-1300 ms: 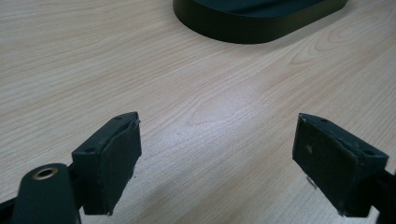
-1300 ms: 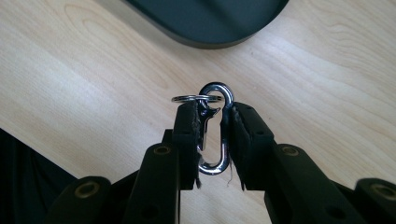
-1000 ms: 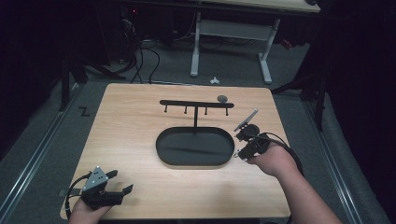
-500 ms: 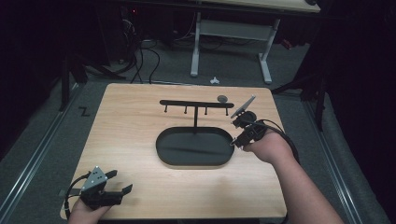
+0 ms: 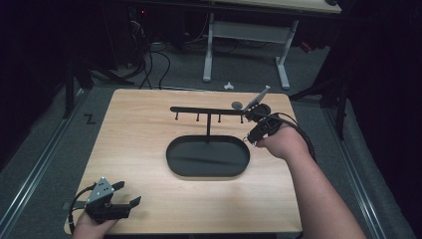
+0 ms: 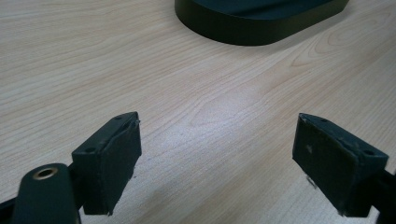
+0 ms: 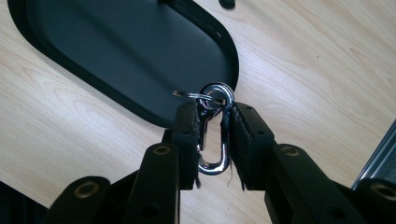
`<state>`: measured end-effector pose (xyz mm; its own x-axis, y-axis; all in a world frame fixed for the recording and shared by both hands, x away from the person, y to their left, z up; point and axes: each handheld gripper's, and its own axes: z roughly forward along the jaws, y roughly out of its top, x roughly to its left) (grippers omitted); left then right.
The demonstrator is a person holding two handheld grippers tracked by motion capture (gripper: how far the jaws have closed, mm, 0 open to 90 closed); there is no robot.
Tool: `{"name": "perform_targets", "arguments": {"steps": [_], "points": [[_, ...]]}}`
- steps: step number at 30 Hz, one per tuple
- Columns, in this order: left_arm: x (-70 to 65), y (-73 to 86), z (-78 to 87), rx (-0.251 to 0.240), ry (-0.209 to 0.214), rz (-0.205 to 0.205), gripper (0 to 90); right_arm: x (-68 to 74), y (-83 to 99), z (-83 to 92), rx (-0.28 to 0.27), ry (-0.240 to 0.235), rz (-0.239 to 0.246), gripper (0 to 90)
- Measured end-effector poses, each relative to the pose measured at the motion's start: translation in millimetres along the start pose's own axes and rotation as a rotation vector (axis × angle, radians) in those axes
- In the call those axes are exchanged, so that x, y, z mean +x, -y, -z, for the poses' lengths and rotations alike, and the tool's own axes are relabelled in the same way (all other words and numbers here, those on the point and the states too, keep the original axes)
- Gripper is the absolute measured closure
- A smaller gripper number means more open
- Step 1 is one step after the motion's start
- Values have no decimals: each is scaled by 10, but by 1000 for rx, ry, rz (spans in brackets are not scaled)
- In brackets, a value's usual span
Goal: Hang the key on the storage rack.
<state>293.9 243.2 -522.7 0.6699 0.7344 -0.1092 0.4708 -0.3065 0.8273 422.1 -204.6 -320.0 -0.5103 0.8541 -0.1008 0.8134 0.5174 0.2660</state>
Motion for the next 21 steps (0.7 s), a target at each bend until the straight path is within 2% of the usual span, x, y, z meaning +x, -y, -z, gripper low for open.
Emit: {"name": "perform_targets", "arguments": {"steps": [6, 21], "points": [[2, -3, 3, 0, 3, 0, 160, 23, -100, 64, -12, 11, 15, 725], [0, -1, 1, 1, 7, 0, 160, -32, -291, 147, -33, 24, -9, 725]]}}
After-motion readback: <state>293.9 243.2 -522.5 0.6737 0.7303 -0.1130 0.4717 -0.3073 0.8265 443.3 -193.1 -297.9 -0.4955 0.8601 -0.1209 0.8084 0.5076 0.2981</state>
